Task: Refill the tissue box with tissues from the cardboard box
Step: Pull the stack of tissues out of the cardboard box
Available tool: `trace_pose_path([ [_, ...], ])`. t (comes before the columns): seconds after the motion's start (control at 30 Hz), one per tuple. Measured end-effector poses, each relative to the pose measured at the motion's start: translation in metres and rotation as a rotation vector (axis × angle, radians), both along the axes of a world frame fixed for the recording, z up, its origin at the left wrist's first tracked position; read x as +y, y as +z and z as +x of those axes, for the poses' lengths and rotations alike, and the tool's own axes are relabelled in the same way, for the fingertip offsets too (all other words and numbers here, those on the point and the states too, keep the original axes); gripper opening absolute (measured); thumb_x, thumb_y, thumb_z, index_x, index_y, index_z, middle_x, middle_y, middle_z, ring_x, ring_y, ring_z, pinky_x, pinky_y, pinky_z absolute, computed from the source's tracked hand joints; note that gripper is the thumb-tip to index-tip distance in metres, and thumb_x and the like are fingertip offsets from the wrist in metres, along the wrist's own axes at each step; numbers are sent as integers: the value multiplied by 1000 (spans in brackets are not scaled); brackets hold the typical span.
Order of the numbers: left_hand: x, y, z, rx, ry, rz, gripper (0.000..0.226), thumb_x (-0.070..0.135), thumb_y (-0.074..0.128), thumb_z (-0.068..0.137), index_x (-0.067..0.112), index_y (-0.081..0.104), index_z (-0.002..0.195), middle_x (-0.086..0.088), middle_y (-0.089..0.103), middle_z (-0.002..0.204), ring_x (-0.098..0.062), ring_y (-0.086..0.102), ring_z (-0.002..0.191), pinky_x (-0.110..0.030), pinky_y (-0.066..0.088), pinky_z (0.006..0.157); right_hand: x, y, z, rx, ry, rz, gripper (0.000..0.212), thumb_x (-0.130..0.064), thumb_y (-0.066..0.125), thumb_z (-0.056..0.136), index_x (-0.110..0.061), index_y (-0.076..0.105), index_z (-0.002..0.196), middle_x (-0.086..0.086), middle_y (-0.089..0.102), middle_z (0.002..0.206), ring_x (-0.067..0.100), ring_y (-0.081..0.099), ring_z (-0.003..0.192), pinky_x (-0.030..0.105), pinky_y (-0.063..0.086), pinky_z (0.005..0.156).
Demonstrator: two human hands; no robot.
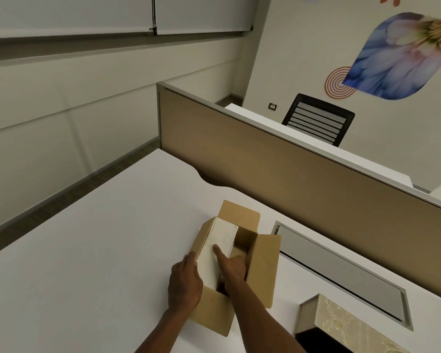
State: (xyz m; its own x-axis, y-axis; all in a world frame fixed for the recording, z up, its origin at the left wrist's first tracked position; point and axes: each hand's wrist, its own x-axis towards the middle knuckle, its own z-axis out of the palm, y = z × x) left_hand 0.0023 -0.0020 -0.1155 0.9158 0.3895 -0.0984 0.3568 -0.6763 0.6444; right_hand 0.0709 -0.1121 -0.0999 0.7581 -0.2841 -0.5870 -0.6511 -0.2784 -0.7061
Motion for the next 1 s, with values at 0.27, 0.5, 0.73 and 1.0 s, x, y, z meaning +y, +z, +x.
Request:
trace_pose_path([
  [0.27, -2, -5, -1, -13, 11, 7, 46, 35, 49, 101, 18, 49, 144, -8, 61, 135, -24, 62, 119, -34, 54, 98, 11, -17, 7, 56, -90, 24, 82, -81, 65, 74, -14, 54, 120, 6, 67, 119, 28, 69, 107, 44, 59, 98],
  [0.5, -3, -8, -1, -42, 1, 11, 44, 31, 55, 99, 14, 54, 139, -11, 65, 129, -26, 65, 113, -36, 57, 94, 3, -17, 16, 109, -227, 223, 83, -71, 83, 65, -14, 54, 118, 8, 68, 114, 32, 68, 104, 52, 56, 99],
  [0.73, -3, -8, -1, -64, 3, 28, 42, 30, 55, 99, 14, 55, 138, -11, 66, 128, -26, 65, 113, -36, 57, 93, -7, -14, 20, 144, -82, 374, 69, -58, 86, 71, -17, 54, 117, 10, 69, 114, 31, 69, 101, 50, 55, 102],
  [1.0, -4, -7, -2, -52, 23, 24, 43, 30, 51, 101, 15, 54, 140, -11, 64, 132, -26, 63, 117, -35, 57, 96, 5, -34, 8, 53, 4, 155, 119, -89, 76, 37, -23, 43, 130, 3, 63, 123, 26, 66, 108, 47, 58, 98],
])
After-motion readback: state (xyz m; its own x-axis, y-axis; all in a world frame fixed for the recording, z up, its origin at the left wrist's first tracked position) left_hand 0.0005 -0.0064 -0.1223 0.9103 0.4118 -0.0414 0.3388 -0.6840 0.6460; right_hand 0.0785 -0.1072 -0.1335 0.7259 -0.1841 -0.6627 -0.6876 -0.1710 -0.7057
